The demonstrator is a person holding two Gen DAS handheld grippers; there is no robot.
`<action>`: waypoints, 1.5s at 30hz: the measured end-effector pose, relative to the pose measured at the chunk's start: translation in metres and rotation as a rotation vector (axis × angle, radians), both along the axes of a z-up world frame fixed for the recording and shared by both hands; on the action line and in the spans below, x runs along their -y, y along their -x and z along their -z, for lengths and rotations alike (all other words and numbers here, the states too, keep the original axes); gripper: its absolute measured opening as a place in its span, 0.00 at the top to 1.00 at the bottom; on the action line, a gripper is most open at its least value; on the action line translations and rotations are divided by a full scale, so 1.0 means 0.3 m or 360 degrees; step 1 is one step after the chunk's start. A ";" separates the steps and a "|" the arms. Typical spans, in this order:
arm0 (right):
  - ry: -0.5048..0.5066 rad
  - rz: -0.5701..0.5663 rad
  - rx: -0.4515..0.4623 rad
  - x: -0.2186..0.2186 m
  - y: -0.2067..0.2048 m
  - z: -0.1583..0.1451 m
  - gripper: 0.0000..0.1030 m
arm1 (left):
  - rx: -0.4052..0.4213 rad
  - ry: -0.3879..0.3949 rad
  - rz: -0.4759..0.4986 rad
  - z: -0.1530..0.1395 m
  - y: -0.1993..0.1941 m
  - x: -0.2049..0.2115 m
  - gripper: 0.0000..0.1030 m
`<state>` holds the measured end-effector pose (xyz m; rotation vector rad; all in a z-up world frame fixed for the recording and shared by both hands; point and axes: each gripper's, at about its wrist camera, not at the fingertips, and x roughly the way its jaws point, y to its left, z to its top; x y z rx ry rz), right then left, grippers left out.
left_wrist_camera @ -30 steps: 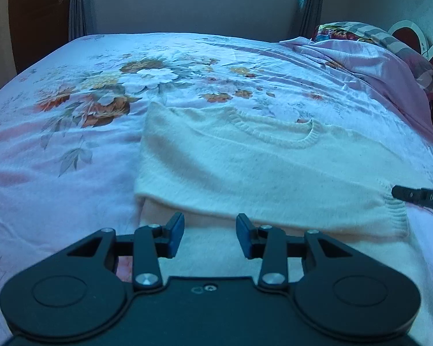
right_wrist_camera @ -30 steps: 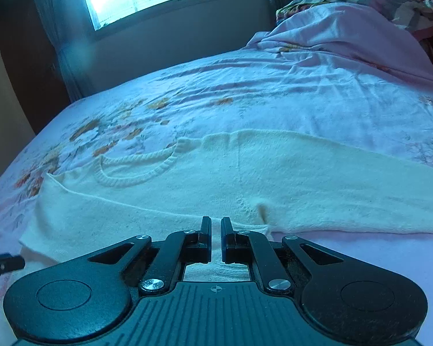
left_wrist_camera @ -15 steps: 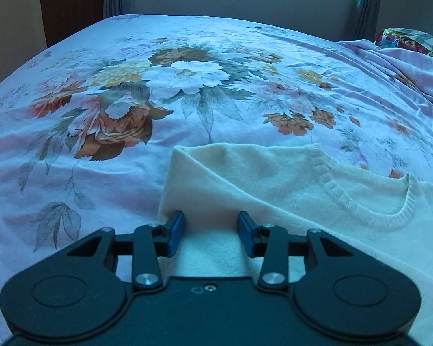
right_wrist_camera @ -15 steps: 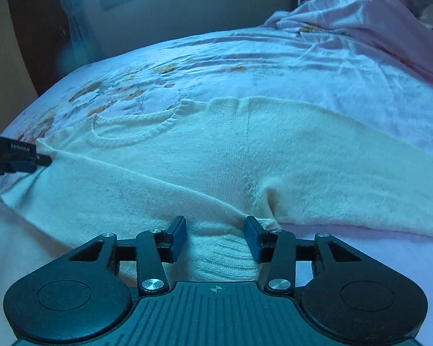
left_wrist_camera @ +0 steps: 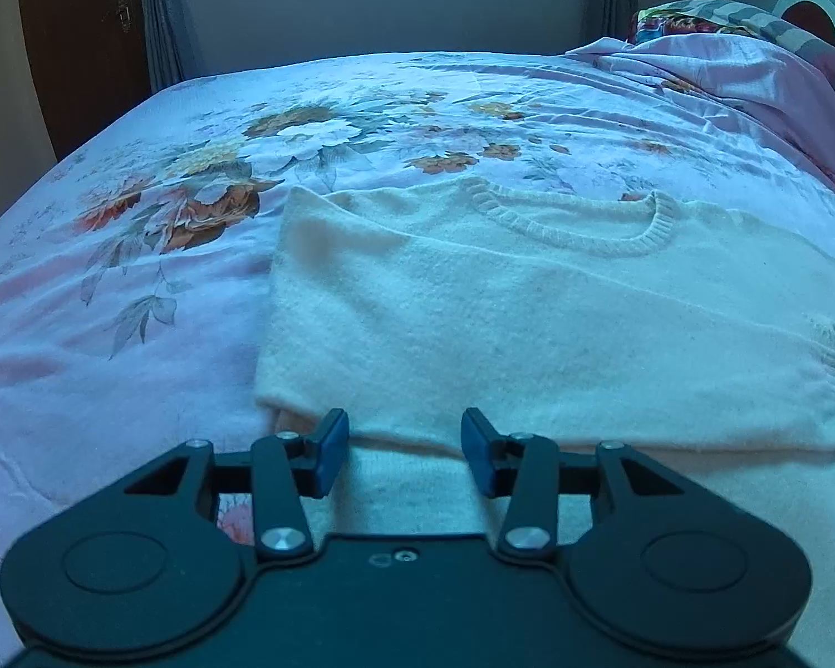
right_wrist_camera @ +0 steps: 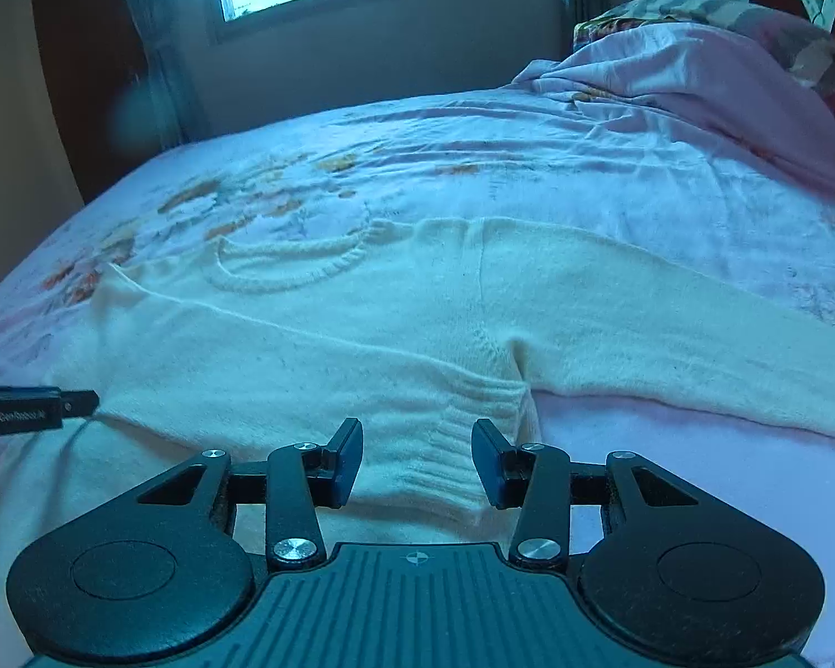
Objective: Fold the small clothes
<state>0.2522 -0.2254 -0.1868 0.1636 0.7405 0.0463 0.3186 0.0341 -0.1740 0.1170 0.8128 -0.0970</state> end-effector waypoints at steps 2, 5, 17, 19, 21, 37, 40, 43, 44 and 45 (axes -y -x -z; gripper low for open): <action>0.0002 -0.0041 -0.0074 0.000 0.005 0.033 0.57 | -0.0018 -0.0038 0.0007 -0.003 0.016 0.009 0.54; -0.0109 0.0023 -0.0027 0.043 0.046 -0.018 0.57 | -0.0019 0.0013 0.0027 -0.041 0.061 0.008 0.52; -0.0296 0.0042 -0.0095 0.078 0.097 -0.033 0.57 | -0.0058 0.0130 -0.0143 -0.024 0.119 -0.121 0.73; -0.0296 0.0045 -0.0092 0.067 0.091 -0.027 0.57 | 0.0011 0.0009 -0.0140 -0.015 0.111 -0.112 0.72; -0.0293 0.0053 -0.0094 0.063 0.084 -0.022 0.57 | 0.0025 -0.0019 -0.0134 -0.004 0.081 -0.114 0.72; -0.0210 0.0081 0.0026 0.043 0.029 -0.026 0.57 | 0.0148 0.0180 -0.0505 0.052 -0.052 -0.247 0.74; -0.0229 0.0078 0.0025 0.040 0.020 -0.024 0.57 | 0.0147 0.0254 -0.0586 0.053 -0.051 -0.269 0.74; -0.0219 0.0064 0.0027 0.035 0.014 -0.023 0.57 | 0.0144 0.0237 -0.0584 0.058 -0.053 -0.264 0.74; -0.0211 0.0066 0.0028 0.035 0.012 -0.023 0.57 | 0.0144 0.0242 -0.0586 0.059 -0.050 -0.267 0.74; -0.0207 0.0070 0.0035 0.035 0.010 -0.024 0.57 | 0.0136 0.0242 -0.0587 0.056 -0.047 -0.266 0.74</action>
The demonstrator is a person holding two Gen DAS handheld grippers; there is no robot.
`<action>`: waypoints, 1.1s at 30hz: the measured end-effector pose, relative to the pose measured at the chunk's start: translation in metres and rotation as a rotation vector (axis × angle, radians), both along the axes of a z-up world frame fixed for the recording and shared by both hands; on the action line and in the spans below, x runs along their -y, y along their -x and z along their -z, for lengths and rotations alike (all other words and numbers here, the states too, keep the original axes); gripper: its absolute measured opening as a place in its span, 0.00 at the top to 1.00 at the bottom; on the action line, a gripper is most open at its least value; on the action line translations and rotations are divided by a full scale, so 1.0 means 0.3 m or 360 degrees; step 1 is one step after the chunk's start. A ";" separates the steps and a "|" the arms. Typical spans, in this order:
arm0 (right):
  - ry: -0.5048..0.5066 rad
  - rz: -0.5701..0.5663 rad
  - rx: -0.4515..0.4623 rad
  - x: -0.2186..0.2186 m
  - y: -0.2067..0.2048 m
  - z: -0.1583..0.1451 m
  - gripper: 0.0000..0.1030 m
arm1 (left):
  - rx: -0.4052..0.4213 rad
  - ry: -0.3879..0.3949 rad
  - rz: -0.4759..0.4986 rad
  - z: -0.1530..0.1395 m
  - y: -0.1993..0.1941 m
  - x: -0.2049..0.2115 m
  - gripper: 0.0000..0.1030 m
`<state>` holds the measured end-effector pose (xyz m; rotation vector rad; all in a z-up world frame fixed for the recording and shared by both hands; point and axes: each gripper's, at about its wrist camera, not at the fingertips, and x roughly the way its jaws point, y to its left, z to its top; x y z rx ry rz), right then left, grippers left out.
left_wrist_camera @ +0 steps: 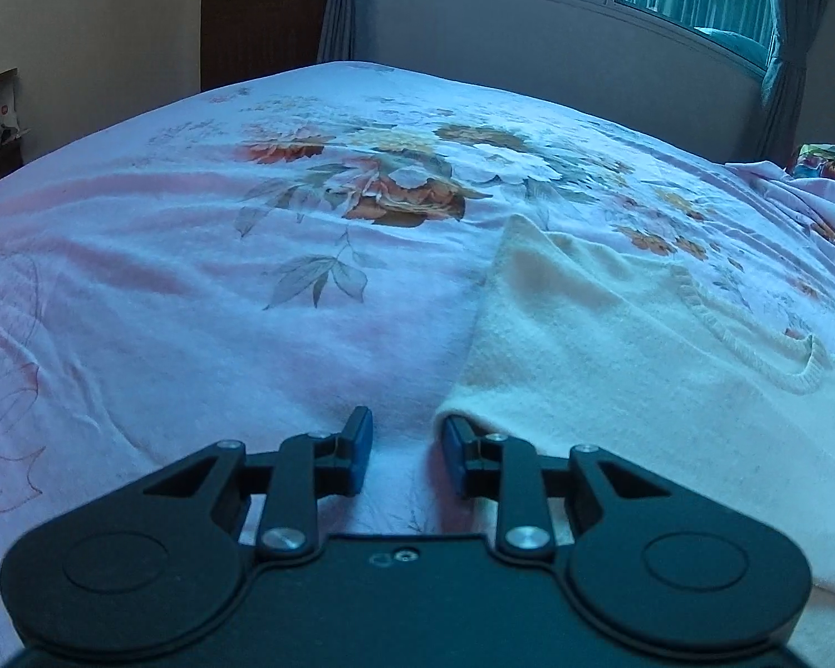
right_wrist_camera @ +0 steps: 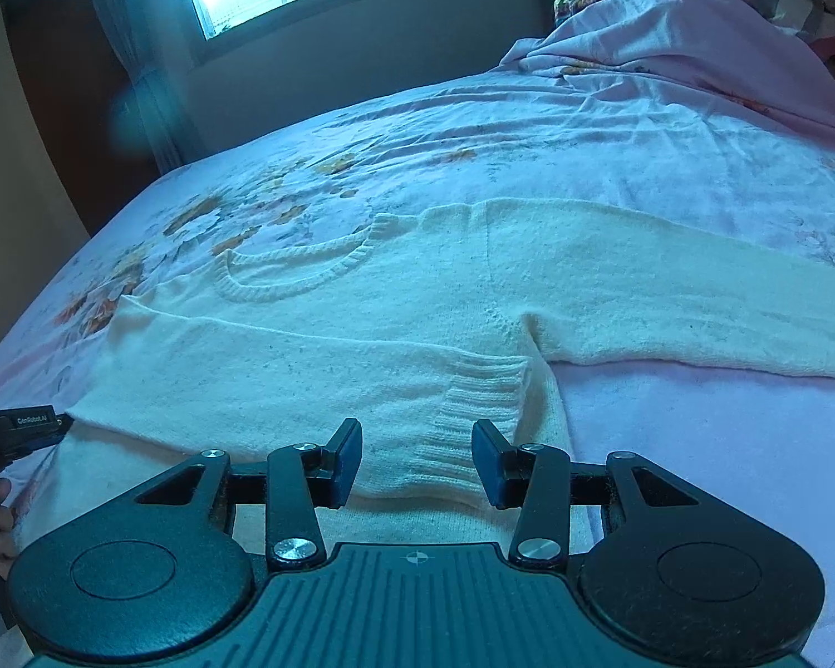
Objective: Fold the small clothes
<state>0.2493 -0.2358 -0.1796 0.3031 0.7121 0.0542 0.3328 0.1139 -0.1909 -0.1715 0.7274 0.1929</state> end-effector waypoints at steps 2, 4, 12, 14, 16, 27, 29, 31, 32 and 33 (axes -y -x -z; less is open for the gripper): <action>0.0021 0.0003 -0.0011 0.000 -0.012 0.011 0.57 | -0.0031 -0.0074 0.0032 -0.011 0.012 0.016 0.74; 0.0041 -0.0009 -0.0125 0.005 -0.038 0.048 0.57 | -0.0033 -0.0081 0.0051 -0.032 0.051 0.015 0.73; 0.0039 -0.0008 -0.0109 0.088 0.022 0.008 0.57 | -0.0015 -0.0094 0.0232 -0.138 0.175 0.122 0.66; 0.0049 0.0115 -0.0041 0.168 0.064 -0.031 0.57 | -0.0019 -0.0067 0.0296 -0.150 0.180 0.171 0.66; 0.0012 0.0237 -0.0081 0.278 0.085 -0.039 0.57 | -0.0017 -0.0075 0.0350 -0.153 0.180 0.231 0.66; -0.0242 0.1016 -0.0241 0.880 0.224 0.012 0.57 | -0.0054 -0.0126 0.0458 -0.118 0.167 0.397 0.64; -0.0275 0.1097 -0.0231 0.934 0.224 0.019 0.57 | -0.0067 -0.0138 0.0465 -0.109 0.164 0.403 0.64; -0.0294 0.1185 -0.0209 0.975 0.226 0.022 0.57 | -0.0073 -0.0145 0.0467 -0.103 0.163 0.404 0.64; -0.0294 0.1227 -0.0194 0.991 0.227 0.021 0.58 | -0.0076 -0.0149 0.0470 -0.101 0.163 0.403 0.64; -0.0290 0.1256 -0.0184 1.001 0.224 0.019 0.58 | -0.0077 -0.0157 0.0470 -0.099 0.164 0.403 0.63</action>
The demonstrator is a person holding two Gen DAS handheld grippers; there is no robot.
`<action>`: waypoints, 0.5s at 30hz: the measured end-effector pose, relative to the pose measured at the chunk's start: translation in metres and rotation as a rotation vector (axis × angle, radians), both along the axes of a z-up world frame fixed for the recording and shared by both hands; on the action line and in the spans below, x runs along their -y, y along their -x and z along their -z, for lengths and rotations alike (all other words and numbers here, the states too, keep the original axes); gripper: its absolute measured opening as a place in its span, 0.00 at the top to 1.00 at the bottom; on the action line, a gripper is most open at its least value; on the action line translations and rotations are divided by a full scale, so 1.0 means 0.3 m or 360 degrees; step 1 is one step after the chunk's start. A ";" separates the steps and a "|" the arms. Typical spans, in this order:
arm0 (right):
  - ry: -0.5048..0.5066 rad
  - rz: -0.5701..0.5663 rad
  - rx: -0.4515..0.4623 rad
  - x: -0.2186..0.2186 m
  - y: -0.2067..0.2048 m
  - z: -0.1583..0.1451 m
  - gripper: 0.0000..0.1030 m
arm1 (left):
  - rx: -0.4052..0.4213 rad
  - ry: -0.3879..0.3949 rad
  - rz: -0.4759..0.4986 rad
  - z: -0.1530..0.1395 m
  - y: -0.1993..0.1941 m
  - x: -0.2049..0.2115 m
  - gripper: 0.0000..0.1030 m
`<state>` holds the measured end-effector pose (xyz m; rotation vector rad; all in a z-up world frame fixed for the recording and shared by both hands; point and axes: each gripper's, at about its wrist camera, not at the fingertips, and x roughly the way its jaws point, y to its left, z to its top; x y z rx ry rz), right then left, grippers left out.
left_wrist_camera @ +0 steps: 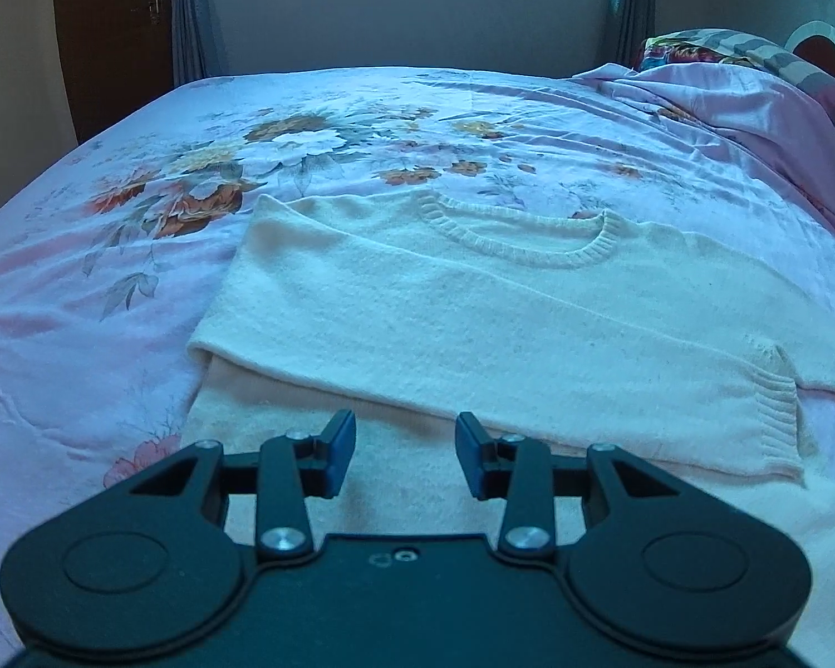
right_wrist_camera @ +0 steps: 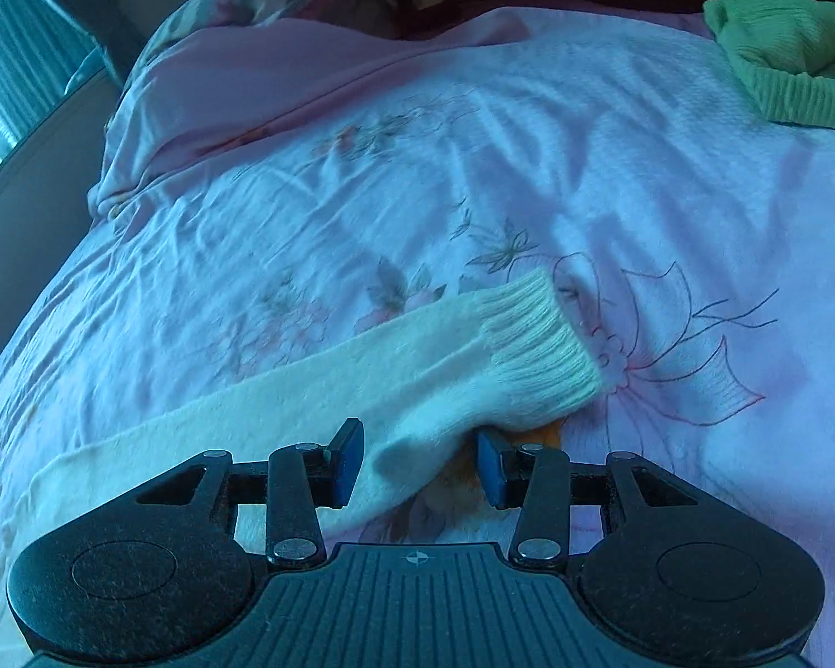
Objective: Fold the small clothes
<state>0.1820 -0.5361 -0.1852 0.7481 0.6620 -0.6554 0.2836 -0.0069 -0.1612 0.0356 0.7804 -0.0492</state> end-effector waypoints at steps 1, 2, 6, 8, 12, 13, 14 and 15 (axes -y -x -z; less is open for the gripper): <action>0.0005 0.0032 0.0006 0.010 -0.001 -0.001 0.63 | 0.0001 -0.0005 -0.0001 0.002 0.000 -0.003 0.63; -0.0008 0.0056 0.0021 0.017 -0.007 0.000 0.83 | -0.0002 -0.0010 0.0000 0.004 -0.001 -0.005 0.63; 0.0004 0.0060 0.0081 0.021 -0.024 -0.014 0.95 | 0.0002 -0.0020 -0.0006 0.009 -0.004 -0.023 0.62; 0.0071 -0.0001 0.0146 -0.017 -0.052 -0.050 0.95 | 0.0012 -0.0024 -0.0003 0.009 -0.001 -0.035 0.61; 0.0171 -0.0261 0.0325 -0.178 -0.153 -0.162 0.95 | 0.0029 -0.0017 -0.0010 0.000 -0.001 -0.064 0.61; 0.0203 -0.0357 0.0374 -0.253 -0.194 -0.196 0.95 | 0.0032 -0.0009 -0.0017 -0.003 0.000 -0.072 0.61; 0.0224 -0.0445 0.0414 -0.324 -0.232 -0.225 0.95 | 0.0036 0.0005 -0.0025 -0.007 0.001 -0.084 0.61; 0.0237 -0.0526 0.0451 -0.389 -0.262 -0.248 0.95 | 0.0039 0.0012 -0.0032 -0.011 0.001 -0.095 0.61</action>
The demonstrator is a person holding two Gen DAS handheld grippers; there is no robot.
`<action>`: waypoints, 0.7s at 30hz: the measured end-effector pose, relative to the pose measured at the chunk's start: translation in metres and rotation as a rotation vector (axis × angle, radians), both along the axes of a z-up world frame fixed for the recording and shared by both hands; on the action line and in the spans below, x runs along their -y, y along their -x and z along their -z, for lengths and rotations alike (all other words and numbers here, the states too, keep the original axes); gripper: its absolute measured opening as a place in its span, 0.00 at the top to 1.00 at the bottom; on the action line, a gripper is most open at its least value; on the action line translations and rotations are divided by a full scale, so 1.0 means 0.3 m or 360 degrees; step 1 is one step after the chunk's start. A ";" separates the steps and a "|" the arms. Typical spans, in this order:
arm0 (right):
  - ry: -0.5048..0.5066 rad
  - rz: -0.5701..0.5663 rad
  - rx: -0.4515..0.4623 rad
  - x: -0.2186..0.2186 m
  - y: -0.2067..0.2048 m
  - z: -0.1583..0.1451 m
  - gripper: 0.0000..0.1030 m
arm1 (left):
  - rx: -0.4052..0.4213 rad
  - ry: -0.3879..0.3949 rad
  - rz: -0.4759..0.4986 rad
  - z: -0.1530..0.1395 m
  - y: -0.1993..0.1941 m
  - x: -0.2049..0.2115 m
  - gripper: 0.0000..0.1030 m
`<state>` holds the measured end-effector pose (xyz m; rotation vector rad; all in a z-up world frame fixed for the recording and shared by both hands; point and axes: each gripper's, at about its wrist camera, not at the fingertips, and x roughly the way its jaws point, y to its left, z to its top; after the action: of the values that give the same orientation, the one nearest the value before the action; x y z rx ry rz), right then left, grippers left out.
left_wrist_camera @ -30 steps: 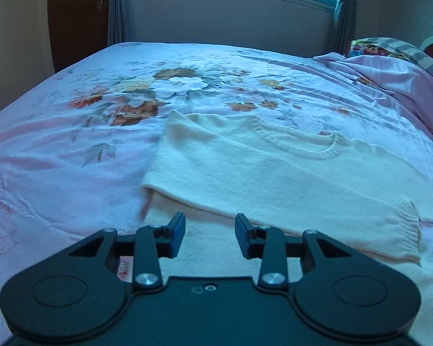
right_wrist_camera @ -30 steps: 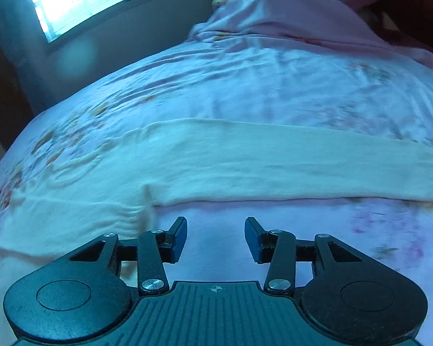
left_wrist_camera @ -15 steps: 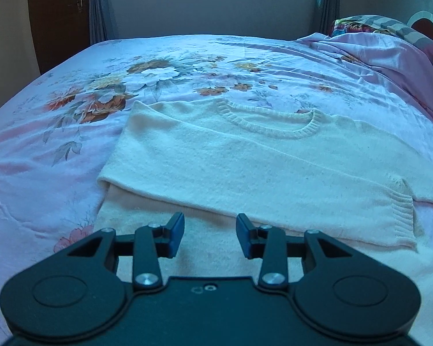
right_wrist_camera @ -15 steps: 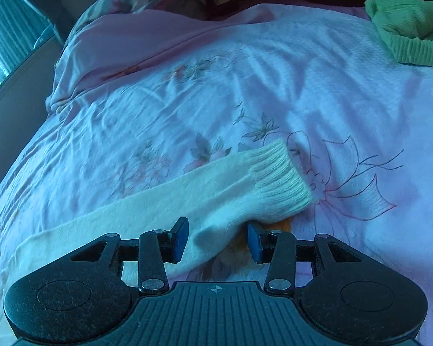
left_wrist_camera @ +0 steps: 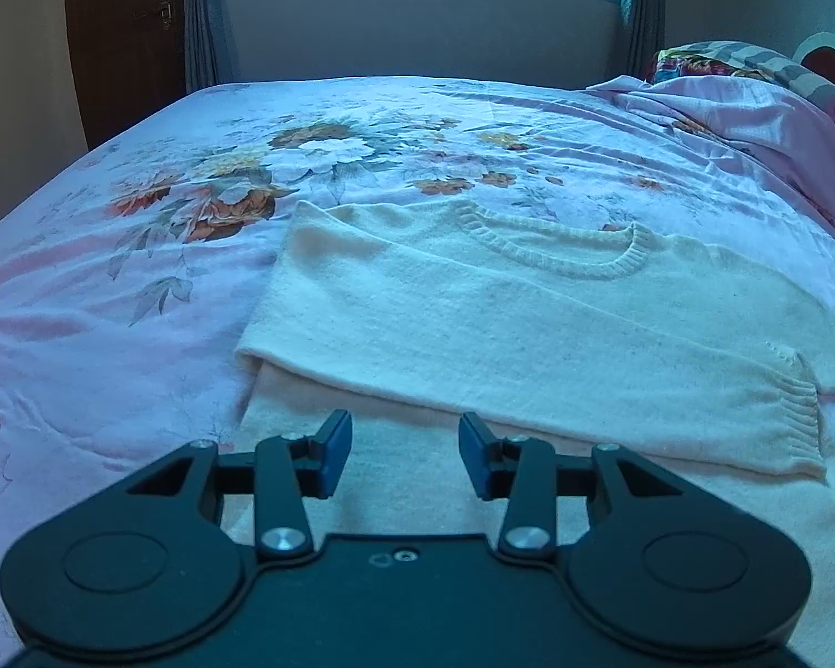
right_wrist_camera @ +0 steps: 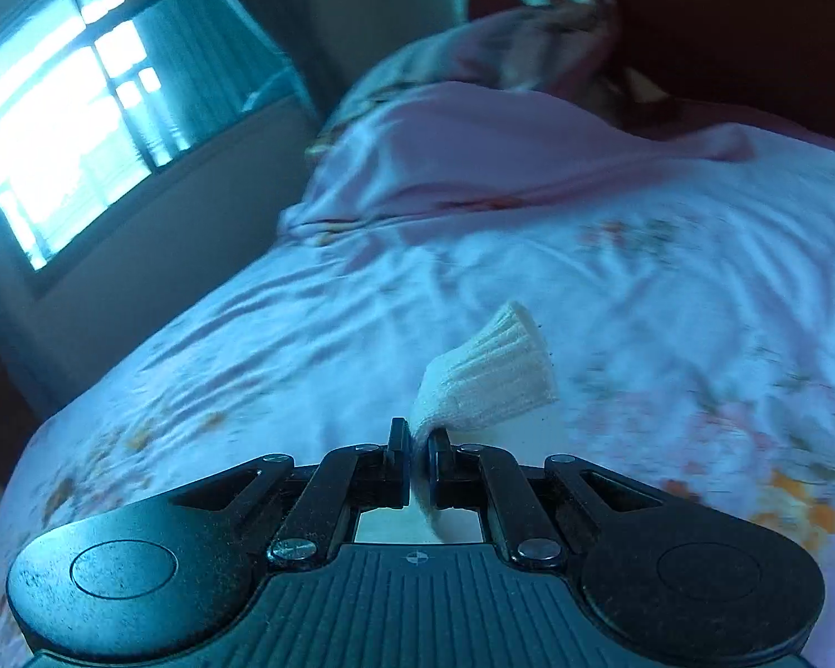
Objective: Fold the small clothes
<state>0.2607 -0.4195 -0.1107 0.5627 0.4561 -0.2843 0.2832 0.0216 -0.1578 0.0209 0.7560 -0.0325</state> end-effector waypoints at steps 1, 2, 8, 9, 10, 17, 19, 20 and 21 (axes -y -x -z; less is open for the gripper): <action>0.0020 -0.0114 0.0035 -0.097 -0.045 -0.023 0.95 | 0.0003 0.0002 -0.0006 -0.003 0.002 -0.010 0.61; 0.0035 -0.0213 0.0059 -0.186 -0.081 -0.039 0.95 | 0.0006 -0.0003 -0.0013 -0.008 0.003 -0.022 0.61; 0.0044 -0.0772 0.0063 -0.697 -0.171 0.003 0.95 | 0.0013 0.0005 -0.0074 -0.026 0.008 -0.112 0.61; 0.0038 -0.0842 0.0035 -0.756 -0.171 0.029 0.95 | 0.0005 0.0023 -0.0086 -0.024 0.006 -0.128 0.59; 0.0019 -0.0935 -0.0014 -0.825 -0.170 0.072 0.95 | -0.0006 0.0042 -0.0095 -0.023 0.004 -0.142 0.59; 0.0067 -0.1170 -0.0311 -0.951 -0.127 0.268 0.82 | -0.0102 0.0203 -0.0028 -0.012 -0.020 -0.160 0.56; 0.0055 -0.1209 -0.0265 -0.933 -0.107 0.240 0.50 | -0.0127 0.0279 0.0013 -0.013 -0.033 -0.144 0.51; 0.0042 -0.1228 -0.0209 -0.920 -0.090 0.222 0.44 | -0.0134 0.0318 0.0034 -0.014 -0.038 -0.133 0.49; 0.0020 -0.1252 -0.0153 -0.907 -0.081 0.210 0.44 | -0.0143 0.0356 0.0059 -0.016 -0.044 -0.122 0.43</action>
<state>0.2849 -0.1475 -0.1738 0.3222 0.7307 0.4401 0.2964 0.0581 -0.1529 -0.1806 0.8380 -0.1542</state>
